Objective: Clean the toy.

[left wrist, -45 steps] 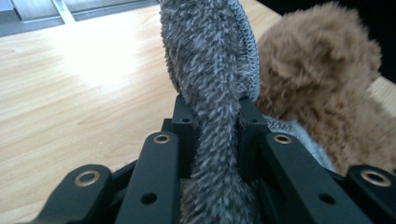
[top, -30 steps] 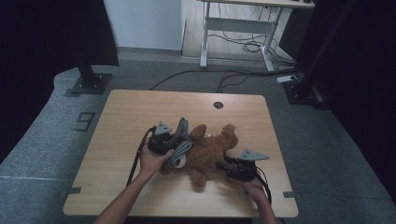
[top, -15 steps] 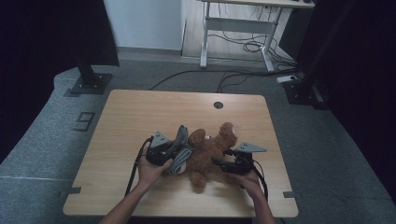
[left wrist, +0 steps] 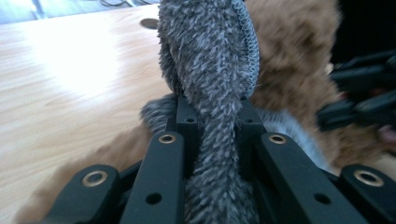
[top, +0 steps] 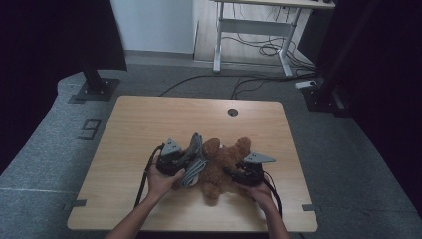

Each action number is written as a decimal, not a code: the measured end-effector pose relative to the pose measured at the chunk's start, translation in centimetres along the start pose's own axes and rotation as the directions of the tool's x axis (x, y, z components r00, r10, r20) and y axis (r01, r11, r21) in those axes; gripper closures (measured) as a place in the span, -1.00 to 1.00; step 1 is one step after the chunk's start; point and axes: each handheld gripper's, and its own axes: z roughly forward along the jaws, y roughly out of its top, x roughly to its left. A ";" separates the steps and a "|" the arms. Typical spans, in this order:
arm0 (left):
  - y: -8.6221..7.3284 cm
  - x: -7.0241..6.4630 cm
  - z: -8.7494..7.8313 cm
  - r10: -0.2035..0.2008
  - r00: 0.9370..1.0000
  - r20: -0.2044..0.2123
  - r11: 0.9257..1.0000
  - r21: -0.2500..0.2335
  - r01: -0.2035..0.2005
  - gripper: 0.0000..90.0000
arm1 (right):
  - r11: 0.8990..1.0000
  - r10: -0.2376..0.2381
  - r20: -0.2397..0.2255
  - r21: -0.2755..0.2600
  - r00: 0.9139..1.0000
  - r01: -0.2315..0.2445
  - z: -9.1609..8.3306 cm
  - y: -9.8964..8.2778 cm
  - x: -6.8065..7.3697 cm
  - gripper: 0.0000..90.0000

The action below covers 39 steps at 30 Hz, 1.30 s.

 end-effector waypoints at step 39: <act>1.8 0.4 1.2 -0.004 0.999 -0.038 0.997 0.078 0.007 0.69 | 0.981 -0.157 0.146 -0.093 0.977 0.172 -0.5 -2.1 2.3 0.37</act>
